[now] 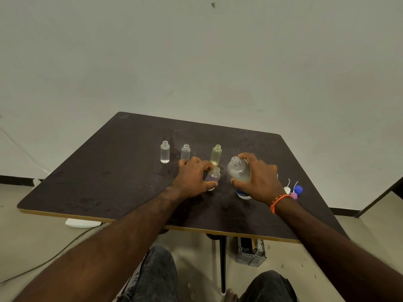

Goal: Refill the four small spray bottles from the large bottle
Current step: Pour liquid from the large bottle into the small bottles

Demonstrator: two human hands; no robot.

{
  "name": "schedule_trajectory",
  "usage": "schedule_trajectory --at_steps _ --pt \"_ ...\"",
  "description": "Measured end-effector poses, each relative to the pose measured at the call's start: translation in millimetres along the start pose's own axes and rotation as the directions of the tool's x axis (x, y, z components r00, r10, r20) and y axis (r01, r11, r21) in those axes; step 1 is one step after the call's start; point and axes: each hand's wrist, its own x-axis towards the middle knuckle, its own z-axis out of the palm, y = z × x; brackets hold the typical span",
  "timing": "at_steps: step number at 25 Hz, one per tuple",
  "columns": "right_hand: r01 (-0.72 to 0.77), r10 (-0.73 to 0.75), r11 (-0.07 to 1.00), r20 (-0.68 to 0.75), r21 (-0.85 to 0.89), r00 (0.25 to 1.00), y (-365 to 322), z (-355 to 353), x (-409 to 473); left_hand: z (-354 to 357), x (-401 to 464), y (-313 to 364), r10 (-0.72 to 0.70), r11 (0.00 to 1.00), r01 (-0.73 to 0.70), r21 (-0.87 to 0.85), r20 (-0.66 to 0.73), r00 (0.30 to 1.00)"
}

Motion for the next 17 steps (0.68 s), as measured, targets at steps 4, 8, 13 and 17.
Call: schedule_trajectory --at_steps 4,8,13,17 --pt "-0.044 0.050 0.991 -0.046 0.122 0.998 0 9 1 -2 6 -5 -0.033 0.993 0.033 0.117 -0.007 0.999" --pt "-0.064 0.076 0.980 -0.056 0.188 0.996 5 20 0 -2 12 -2 -0.108 0.976 0.120 0.183 -0.073 0.991" --pt "-0.035 0.048 0.981 -0.063 0.192 0.997 9 22 1 7 21 2 -0.254 0.927 0.292 0.234 -0.178 0.951" --pt "-0.014 0.031 0.979 -0.080 0.203 0.996 10 24 1 17 33 9 -0.337 0.911 0.380 0.163 -0.237 0.911"
